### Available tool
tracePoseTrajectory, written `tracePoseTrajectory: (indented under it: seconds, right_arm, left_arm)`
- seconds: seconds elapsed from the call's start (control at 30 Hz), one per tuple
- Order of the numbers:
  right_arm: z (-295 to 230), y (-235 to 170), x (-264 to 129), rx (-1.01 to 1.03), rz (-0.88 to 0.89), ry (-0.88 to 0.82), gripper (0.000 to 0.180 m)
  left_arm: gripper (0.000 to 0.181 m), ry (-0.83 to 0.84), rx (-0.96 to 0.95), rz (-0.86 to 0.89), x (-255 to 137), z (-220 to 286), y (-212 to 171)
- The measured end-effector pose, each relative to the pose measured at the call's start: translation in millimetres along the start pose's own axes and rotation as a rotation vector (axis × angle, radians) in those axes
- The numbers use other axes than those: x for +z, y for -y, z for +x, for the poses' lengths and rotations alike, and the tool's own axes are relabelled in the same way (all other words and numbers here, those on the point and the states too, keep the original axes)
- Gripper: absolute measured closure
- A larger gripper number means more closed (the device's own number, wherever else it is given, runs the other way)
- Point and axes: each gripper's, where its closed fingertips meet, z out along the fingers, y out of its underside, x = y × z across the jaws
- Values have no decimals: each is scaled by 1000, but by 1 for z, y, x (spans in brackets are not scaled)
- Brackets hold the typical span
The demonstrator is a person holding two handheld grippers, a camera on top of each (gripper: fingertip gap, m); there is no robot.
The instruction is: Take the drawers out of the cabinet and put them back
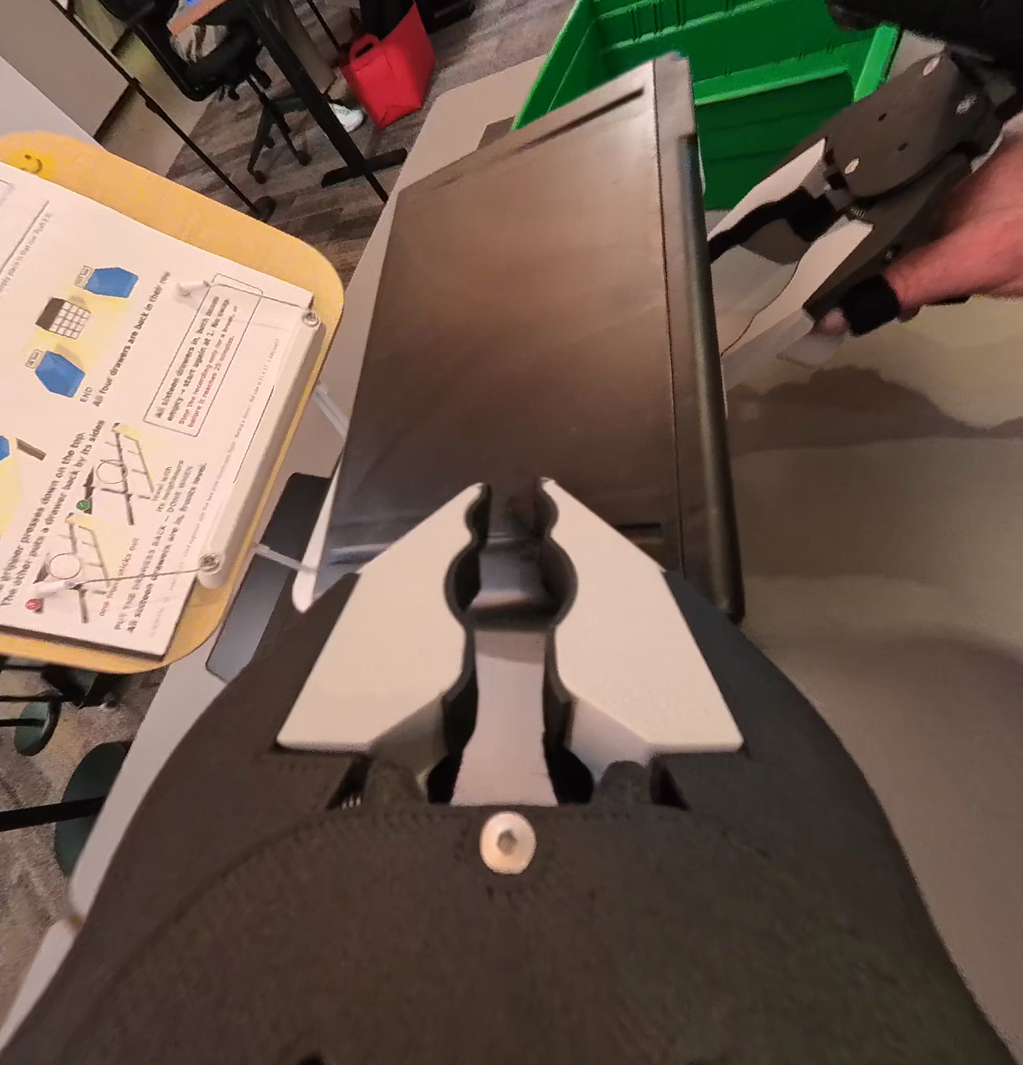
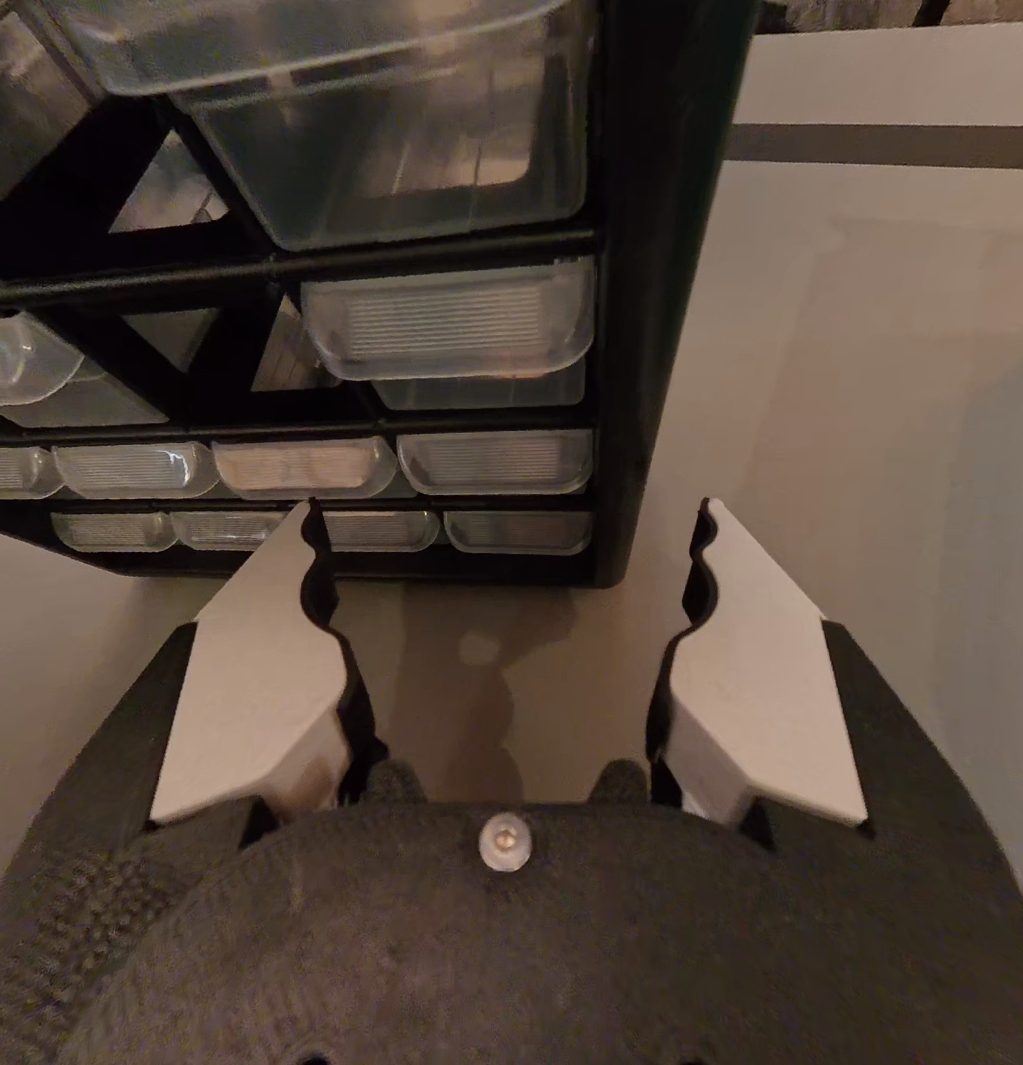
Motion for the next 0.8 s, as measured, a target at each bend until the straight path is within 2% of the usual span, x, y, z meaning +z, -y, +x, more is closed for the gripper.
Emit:
tracePoseTrajectory:
  seconds: [0.13, 0.17, 0.2, 0.4, 0.57, 0.7, 0.8]
  right_arm:
    - [0, -1, -9, -12, -2, 25, 58]
    - [0, -2, -11, -7, -1, 37, 60]
    - [-3, -3, -12, 0, -4, 66, 67]
    - [-4, -1, -11, 14, 0, 79, 64]
    - [-11, -3, -10, -25, -11, 88, 65]
    - [-10, -4, -10, -27, -14, 88, 66]
    - [-7, -4, -12, -22, -10, 83, 66]
  left_arm:
    - [147, 75, -1, -98, -35, -31, -25]
    - [146, 89, -21, -124, -46, -39, -37]
    - [146, 104, -45, -164, -57, -48, -53]
    - [146, 188, -164, -503, -98, -84, -192]
    - [150, 151, -226, -688, -77, -78, -292]
    - [152, 182, -193, -750, -55, -82, -328]
    - [156, 115, -217, -803, -46, -70, -346]
